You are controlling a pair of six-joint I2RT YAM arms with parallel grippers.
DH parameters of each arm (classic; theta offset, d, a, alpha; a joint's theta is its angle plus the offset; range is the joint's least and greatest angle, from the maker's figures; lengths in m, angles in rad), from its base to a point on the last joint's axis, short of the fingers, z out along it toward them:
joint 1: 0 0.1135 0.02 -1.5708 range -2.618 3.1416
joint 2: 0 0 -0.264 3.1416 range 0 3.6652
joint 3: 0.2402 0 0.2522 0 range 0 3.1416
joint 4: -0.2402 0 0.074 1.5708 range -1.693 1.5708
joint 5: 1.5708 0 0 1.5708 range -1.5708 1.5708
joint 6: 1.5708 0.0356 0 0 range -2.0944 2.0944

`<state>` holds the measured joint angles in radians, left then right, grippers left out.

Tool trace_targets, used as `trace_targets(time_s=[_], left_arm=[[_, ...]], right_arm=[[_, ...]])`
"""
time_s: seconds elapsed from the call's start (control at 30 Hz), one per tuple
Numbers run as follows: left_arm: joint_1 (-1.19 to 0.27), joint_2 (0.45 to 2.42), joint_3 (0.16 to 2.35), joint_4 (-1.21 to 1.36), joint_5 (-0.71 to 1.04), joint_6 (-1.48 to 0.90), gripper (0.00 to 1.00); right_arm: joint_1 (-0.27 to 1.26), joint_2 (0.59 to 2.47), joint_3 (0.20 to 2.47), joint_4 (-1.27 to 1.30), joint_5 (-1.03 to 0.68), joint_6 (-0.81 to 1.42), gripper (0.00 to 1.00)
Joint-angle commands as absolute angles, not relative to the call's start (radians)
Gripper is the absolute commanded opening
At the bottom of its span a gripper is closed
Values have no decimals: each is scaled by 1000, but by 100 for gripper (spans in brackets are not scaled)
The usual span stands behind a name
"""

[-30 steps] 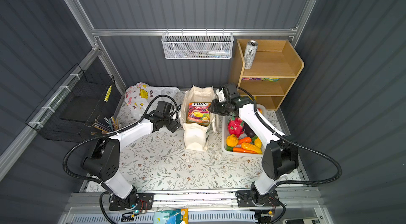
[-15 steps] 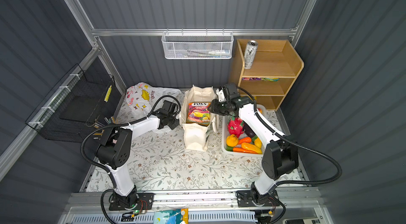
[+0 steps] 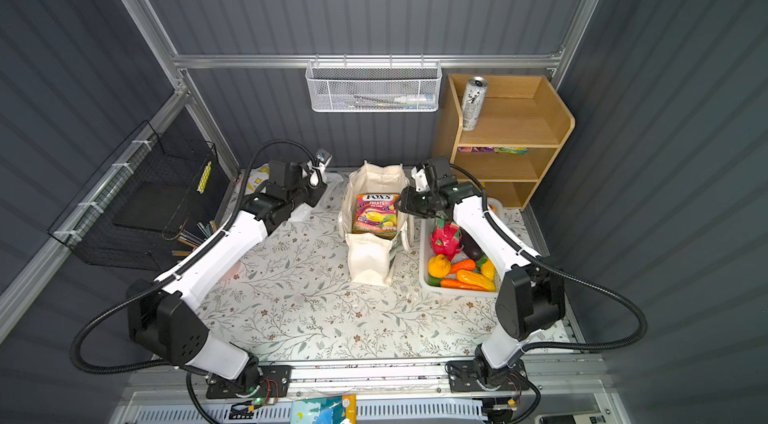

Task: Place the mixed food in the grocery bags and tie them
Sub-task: 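Grasp the plastic bag's handle with the left gripper and lift it up, then bring the plastic bag toward the right gripper while the right grasps it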

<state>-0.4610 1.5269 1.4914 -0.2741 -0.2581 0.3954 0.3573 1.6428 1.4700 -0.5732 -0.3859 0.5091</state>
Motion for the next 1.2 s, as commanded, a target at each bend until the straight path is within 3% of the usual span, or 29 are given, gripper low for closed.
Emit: trace_targets(time_s=[0.0, 0.3, 0.53, 0.7, 0.97, 1.17], left_arm=[[-459, 1529, 1613, -282, -302, 338, 0], [-459, 1635, 2028, -328, -367, 331, 0], [-459, 1662, 2236, -369, -289, 307, 0], [-460, 1624, 2276, -347, -223, 276, 0], [-461, 1590, 2235, -347, -16, 109, 0], [-463, 1570, 2177, -346, 164, 1, 0]], right_arm=[[354, 1659, 1470, -560, -418, 526, 45], [356, 1677, 1486, -545, -468, 550, 49], [354, 1567, 1533, -604, -423, 510, 61], [352, 1480, 1577, -605, -388, 496, 68], [363, 1424, 1601, -335, -566, 473, 82], [424, 1453, 1660, -239, -624, 373, 85]])
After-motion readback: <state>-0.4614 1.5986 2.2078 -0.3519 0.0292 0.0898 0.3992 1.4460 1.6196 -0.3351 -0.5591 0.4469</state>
